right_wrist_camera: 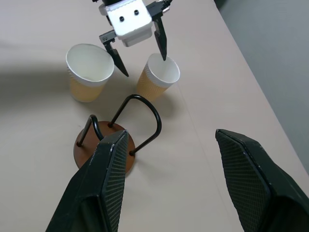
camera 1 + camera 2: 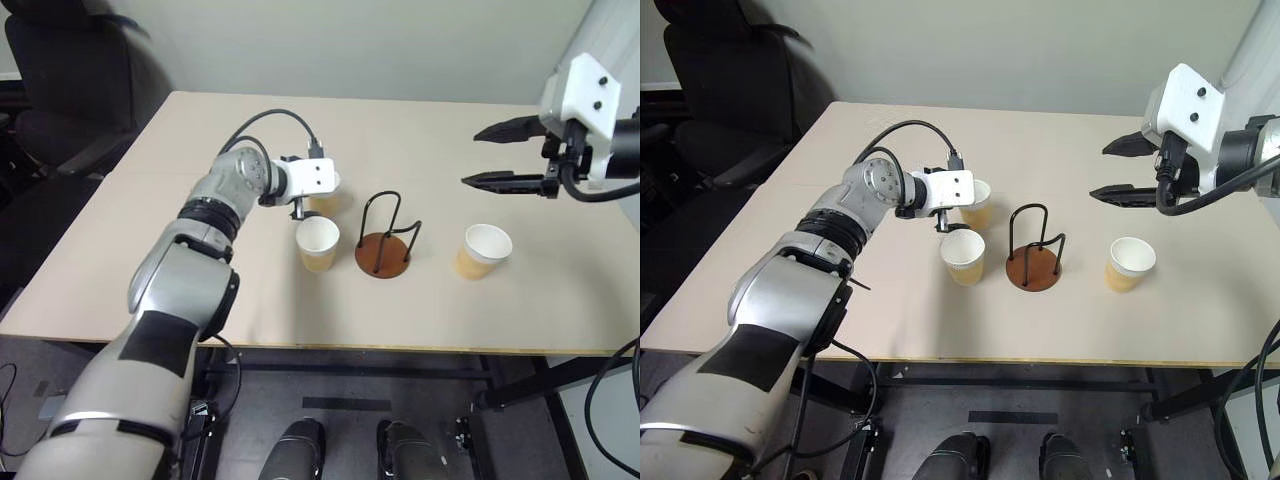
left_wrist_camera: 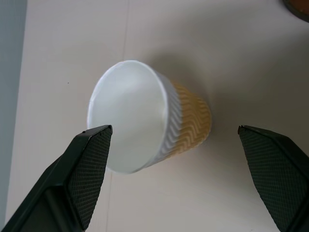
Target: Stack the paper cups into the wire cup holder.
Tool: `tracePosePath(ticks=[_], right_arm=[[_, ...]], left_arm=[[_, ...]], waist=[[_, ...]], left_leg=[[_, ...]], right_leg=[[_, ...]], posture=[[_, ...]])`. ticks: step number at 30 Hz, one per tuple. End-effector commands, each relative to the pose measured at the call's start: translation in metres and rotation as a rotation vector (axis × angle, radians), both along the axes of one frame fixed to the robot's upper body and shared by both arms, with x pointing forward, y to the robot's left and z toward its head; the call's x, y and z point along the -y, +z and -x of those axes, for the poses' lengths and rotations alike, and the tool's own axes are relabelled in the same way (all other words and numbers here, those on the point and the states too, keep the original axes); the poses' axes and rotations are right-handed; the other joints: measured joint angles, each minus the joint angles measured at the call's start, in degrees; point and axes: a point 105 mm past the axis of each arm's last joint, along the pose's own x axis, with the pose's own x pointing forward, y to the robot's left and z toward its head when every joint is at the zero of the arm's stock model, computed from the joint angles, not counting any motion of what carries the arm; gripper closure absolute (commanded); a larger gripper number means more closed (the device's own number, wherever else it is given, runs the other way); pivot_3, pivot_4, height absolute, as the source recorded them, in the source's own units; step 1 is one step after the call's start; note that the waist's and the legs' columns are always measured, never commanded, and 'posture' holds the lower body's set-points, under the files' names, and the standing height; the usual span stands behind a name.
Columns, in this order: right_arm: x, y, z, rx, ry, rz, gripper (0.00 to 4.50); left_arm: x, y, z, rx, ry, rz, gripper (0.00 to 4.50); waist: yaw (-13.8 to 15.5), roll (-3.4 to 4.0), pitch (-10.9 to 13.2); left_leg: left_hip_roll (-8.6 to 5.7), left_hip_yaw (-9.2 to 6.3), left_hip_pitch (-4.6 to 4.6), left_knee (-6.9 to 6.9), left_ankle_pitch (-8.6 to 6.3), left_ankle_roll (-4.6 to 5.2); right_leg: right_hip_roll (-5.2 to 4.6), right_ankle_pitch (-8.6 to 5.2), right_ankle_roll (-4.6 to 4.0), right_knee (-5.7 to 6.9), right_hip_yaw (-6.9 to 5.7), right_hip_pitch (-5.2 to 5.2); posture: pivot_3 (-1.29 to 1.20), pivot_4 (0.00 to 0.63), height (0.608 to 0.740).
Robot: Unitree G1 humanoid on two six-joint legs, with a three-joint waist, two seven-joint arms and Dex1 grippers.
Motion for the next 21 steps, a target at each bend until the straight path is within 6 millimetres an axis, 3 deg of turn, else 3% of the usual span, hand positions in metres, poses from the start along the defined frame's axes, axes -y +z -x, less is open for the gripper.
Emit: tracePosePath(ticks=[1,11,15,19,21], right_arm=[[0.000,0.011,0.004,0.060,-0.006,0.014,1.63],[0.001,0.011,0.004,0.072,-0.015,0.018,1.63],[0.000,0.011,0.004,0.075,-0.015,0.019,1.61],[0.000,0.012,0.004,0.081,-0.017,0.021,1.61],[0.000,0.012,0.004,0.083,-0.018,0.021,1.61]], left_arm=[[0.002,0.002,-0.002,0.023,0.005,-0.001,0.00],[0.002,-0.003,-0.004,0.041,0.018,-0.028,0.00],[0.000,-0.005,-0.004,0.049,0.025,-0.038,0.92],[0.000,-0.007,-0.004,0.050,0.027,-0.041,2.40],[0.001,-0.008,-0.004,0.049,0.027,-0.039,2.40]], waist=[[0.0,0.00,0.0],[0.1,0.00,0.0],[0.1,0.01,0.0],[0.2,0.00,0.0],[0.1,0.00,0.0]], left_leg=[[0.00,0.01,0.00,0.01,0.01,-0.01],[0.01,0.00,0.00,0.02,0.01,-0.01],[0.04,-0.03,0.01,0.05,0.01,0.00],[0.01,0.02,0.01,0.04,0.02,0.00],[0.00,0.06,0.01,0.03,0.02,0.00]], right_leg=[[0.02,0.00,0.00,-0.01,0.00,0.00],[-0.04,0.01,0.01,-0.01,0.00,0.01],[-0.08,0.01,0.02,-0.01,0.06,0.02],[0.00,0.01,0.02,-0.01,0.00,0.03],[0.05,0.01,0.01,-0.02,-0.07,0.02]], posture=[[0.00,0.150,0.740],[0.00,0.150,0.740],[0.00,0.150,0.740],[0.00,0.150,0.740],[0.00,0.150,0.740]])
